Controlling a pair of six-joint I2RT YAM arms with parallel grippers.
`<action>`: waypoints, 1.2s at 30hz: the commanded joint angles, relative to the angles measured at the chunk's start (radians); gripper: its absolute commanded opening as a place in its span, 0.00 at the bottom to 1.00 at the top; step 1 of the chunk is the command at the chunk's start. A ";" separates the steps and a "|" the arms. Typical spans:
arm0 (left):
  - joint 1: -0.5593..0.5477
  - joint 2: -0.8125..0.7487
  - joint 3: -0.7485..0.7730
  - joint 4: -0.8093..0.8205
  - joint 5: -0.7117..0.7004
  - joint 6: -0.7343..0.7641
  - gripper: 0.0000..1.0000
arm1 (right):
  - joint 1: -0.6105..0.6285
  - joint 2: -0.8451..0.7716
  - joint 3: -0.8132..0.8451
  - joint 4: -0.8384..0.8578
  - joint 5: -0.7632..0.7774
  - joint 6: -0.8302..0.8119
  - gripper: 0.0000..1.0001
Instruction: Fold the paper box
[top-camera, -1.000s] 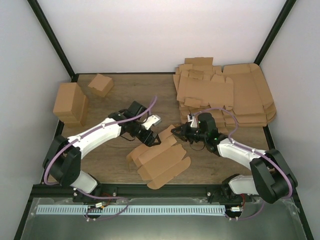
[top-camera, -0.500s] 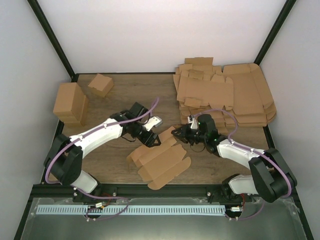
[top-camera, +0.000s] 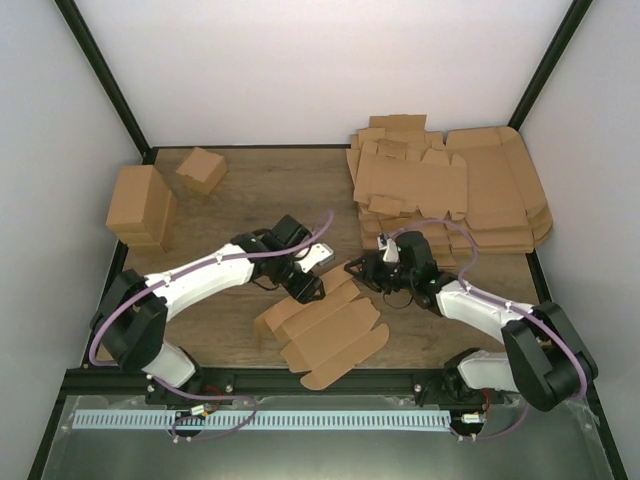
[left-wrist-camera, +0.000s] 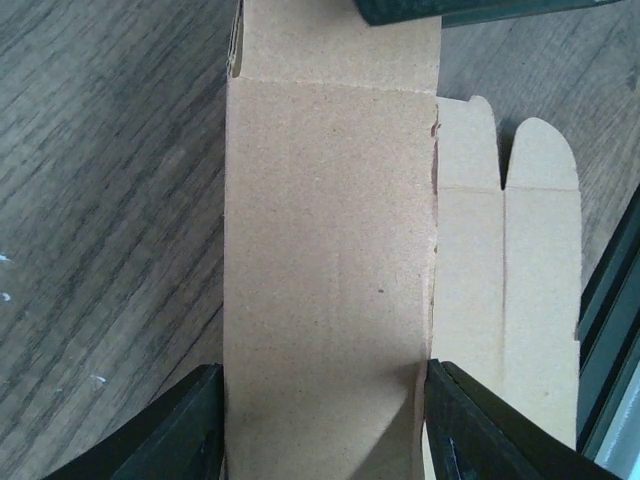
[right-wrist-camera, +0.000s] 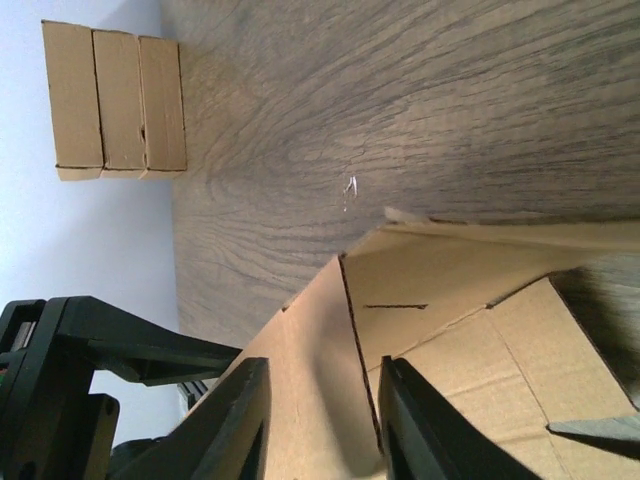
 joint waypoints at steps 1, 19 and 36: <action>-0.013 0.007 0.003 0.003 -0.049 0.003 0.55 | 0.005 -0.057 0.026 -0.093 0.052 -0.109 0.38; -0.051 -0.011 0.033 -0.017 -0.070 -0.014 0.53 | 0.005 -0.078 0.172 -0.322 0.138 -0.477 0.42; -0.089 -0.016 0.051 -0.022 -0.092 -0.039 0.51 | 0.005 -0.037 0.070 -0.290 0.033 -0.454 0.18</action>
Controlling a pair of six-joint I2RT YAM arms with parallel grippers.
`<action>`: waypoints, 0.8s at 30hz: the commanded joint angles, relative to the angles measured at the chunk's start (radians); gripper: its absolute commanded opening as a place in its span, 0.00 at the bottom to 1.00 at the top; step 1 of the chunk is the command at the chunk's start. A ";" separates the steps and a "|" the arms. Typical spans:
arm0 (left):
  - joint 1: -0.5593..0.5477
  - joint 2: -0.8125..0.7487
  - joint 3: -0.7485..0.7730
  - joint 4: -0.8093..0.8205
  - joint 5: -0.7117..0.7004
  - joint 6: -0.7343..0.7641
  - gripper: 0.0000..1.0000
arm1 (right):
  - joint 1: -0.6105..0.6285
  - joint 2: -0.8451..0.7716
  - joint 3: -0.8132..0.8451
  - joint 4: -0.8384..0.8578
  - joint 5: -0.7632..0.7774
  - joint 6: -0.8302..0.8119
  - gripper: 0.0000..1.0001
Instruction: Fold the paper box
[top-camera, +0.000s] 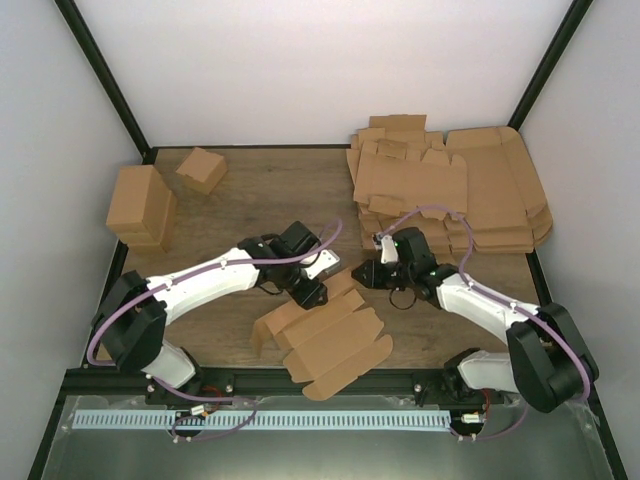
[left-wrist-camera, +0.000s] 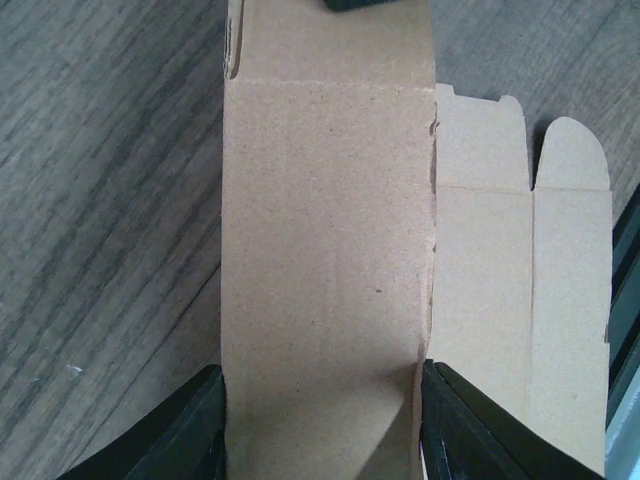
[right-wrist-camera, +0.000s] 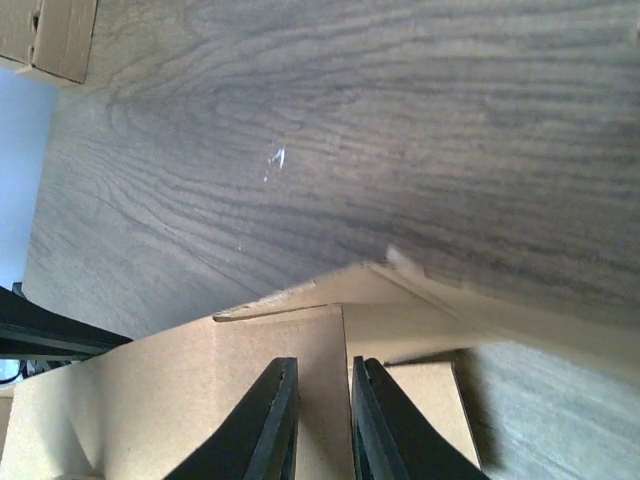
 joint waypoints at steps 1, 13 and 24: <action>-0.018 -0.015 0.032 0.011 -0.005 -0.011 0.51 | 0.005 -0.034 -0.039 0.000 -0.052 0.017 0.18; -0.092 -0.028 0.031 0.015 -0.041 -0.051 0.50 | 0.005 -0.104 -0.091 0.002 -0.127 0.067 0.18; -0.143 -0.032 0.060 -0.002 -0.093 -0.069 0.50 | 0.004 -0.120 -0.128 0.034 -0.197 0.125 0.10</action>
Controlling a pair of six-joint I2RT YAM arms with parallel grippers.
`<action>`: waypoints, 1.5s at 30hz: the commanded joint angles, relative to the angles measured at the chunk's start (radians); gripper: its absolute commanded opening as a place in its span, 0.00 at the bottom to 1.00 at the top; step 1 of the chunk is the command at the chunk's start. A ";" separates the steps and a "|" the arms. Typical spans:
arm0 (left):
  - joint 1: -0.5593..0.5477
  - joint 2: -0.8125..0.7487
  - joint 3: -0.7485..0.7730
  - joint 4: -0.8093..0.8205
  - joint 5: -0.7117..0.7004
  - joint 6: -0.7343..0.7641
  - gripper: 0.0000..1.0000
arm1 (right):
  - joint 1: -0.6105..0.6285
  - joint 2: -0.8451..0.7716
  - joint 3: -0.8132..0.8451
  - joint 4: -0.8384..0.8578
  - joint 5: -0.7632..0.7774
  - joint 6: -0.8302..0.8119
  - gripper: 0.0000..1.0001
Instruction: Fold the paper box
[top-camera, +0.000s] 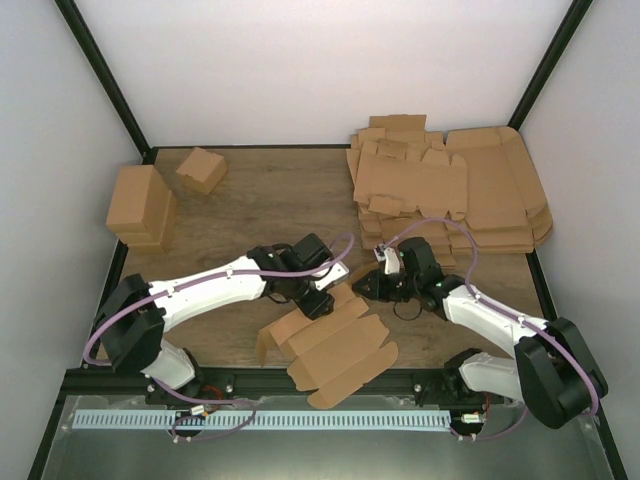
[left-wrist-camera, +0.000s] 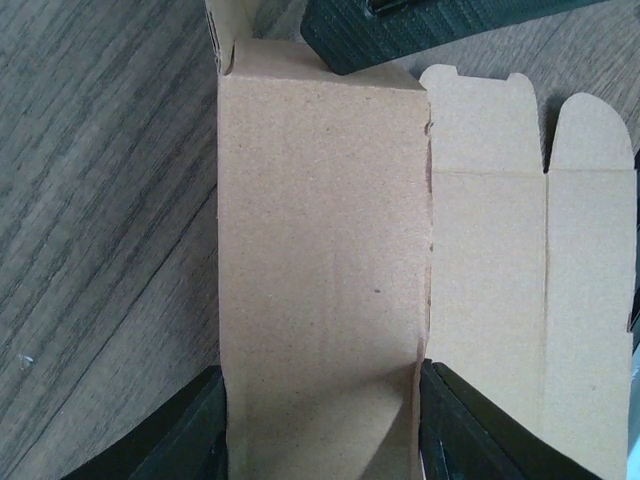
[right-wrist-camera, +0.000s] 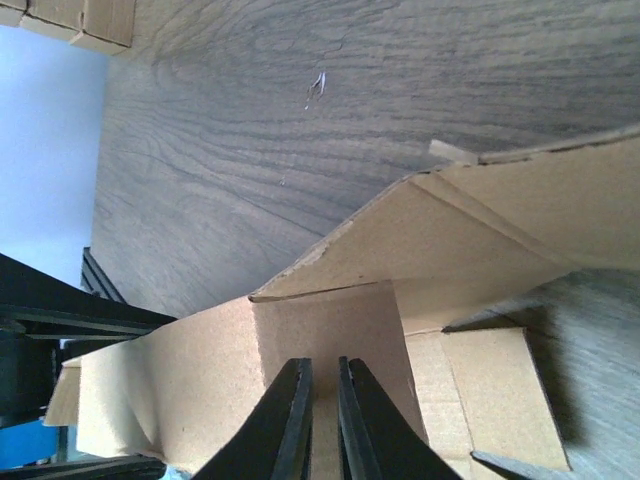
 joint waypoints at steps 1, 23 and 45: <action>-0.029 -0.032 0.038 0.027 -0.015 -0.009 0.50 | 0.005 -0.032 -0.034 0.039 -0.084 0.060 0.09; -0.093 -0.019 0.002 0.042 0.004 -0.047 0.54 | 0.005 -0.077 -0.068 -0.026 -0.115 0.098 0.05; -0.140 0.030 0.029 -0.021 -0.119 -0.078 0.49 | 0.006 -0.185 -0.063 -0.221 0.155 0.004 0.12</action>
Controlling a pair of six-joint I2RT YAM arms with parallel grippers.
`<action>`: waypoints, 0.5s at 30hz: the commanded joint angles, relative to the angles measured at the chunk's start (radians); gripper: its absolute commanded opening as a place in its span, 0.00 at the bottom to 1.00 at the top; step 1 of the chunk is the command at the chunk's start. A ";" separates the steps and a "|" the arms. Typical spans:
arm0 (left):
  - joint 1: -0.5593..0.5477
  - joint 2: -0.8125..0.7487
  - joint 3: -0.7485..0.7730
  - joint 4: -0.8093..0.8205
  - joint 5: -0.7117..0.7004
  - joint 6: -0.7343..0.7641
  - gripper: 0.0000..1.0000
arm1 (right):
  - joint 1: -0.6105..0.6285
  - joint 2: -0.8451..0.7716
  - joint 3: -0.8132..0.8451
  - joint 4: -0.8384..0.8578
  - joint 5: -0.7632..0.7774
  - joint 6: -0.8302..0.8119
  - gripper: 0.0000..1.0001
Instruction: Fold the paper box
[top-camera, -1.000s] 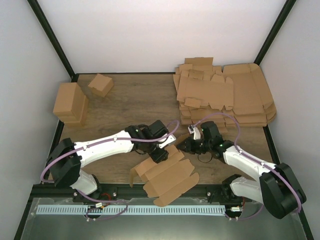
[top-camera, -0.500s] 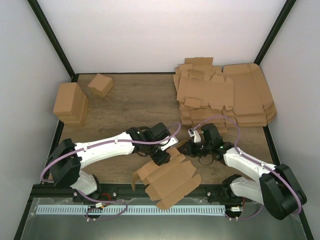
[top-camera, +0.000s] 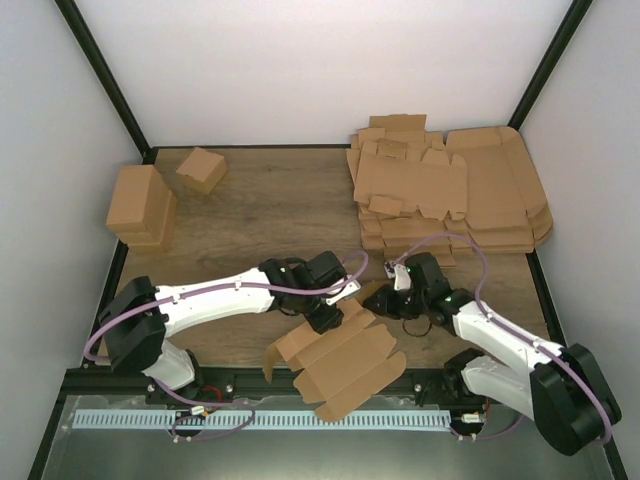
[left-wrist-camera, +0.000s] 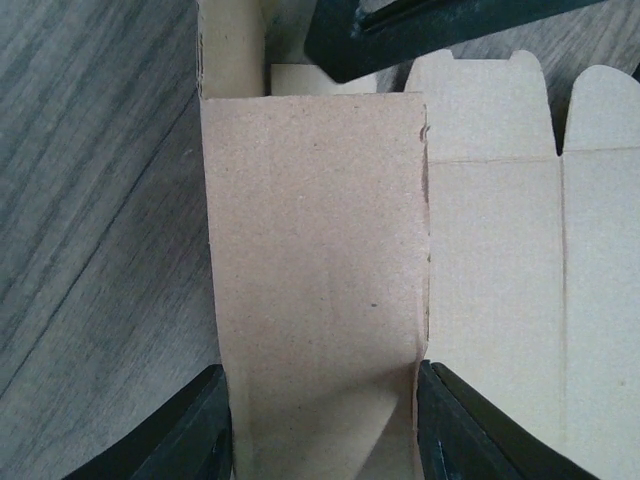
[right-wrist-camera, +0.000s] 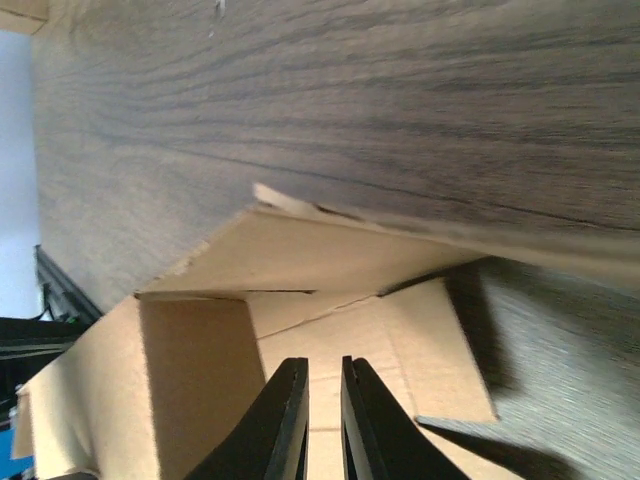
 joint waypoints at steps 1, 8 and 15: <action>-0.013 0.018 0.028 -0.030 -0.080 -0.022 0.48 | 0.005 -0.061 0.043 -0.112 0.150 -0.051 0.12; 0.006 0.029 0.077 -0.094 -0.257 -0.055 0.48 | 0.005 -0.132 0.004 -0.116 0.176 -0.017 0.13; 0.065 0.045 0.103 -0.105 -0.308 0.027 0.48 | 0.005 -0.027 0.003 0.021 0.160 -0.047 0.16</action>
